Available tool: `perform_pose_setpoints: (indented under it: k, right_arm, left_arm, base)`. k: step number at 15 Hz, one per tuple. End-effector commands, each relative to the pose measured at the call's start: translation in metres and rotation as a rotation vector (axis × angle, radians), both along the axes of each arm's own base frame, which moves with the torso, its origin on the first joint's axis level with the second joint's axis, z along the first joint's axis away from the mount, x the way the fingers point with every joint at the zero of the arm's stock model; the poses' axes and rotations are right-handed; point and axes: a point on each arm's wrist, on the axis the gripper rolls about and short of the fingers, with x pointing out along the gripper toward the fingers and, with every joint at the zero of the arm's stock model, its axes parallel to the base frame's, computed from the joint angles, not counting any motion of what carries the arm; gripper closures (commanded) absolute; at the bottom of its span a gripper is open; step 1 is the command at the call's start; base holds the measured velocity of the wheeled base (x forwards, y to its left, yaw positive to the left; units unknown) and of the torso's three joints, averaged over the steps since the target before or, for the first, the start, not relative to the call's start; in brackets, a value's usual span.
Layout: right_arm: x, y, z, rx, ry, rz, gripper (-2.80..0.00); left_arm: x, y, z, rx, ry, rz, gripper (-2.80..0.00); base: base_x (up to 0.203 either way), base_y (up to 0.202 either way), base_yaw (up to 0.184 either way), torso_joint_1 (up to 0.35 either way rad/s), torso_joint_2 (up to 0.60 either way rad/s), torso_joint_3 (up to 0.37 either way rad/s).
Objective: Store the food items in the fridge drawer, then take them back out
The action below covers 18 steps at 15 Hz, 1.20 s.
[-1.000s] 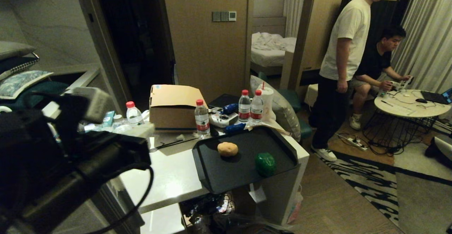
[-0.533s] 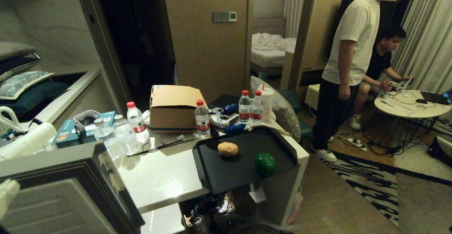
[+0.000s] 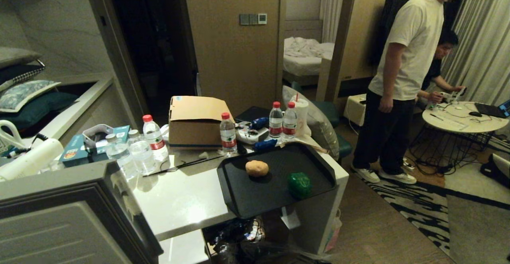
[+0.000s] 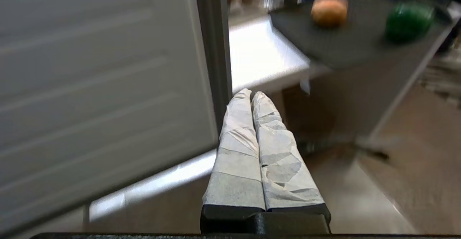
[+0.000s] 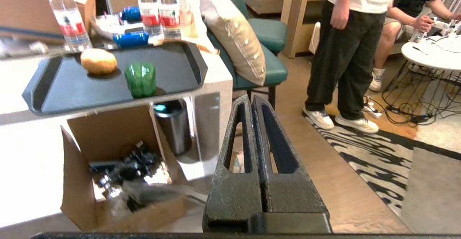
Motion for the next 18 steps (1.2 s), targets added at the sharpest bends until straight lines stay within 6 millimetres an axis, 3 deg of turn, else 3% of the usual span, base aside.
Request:
perform_pose_setpoints:
  k: [1, 11, 18]
  right_arm:
    - [0.0019, -0.0003, -0.0059, 0.017, 0.015, -0.013, 0.0]
    - [0.0021, -0.0004, -0.0062, 0.02, 0.012, -0.016, 0.0]
    - [0.0021, -0.0004, -0.0062, 0.02, 0.012, -0.016, 0.0]
  left_arm:
    - [-0.0014, -0.0001, -0.0028, 0.002, -0.051, 0.0, 0.0]
    - [-0.0013, 0.0001, -0.0026, -0.034, -0.052, 0.011, 0.0]
    - [-0.0014, 0.0001, -0.0026, -0.033, -0.053, 0.01, 0.0]
  base:
    - [0.0, 0.0, 0.0, 0.0, 0.0, 0.0]
    - [0.0, 0.0, 0.0, 0.0, 0.0, 0.0]
    - [0.003, -0.008, 0.158, 0.004, 0.0, 0.003]
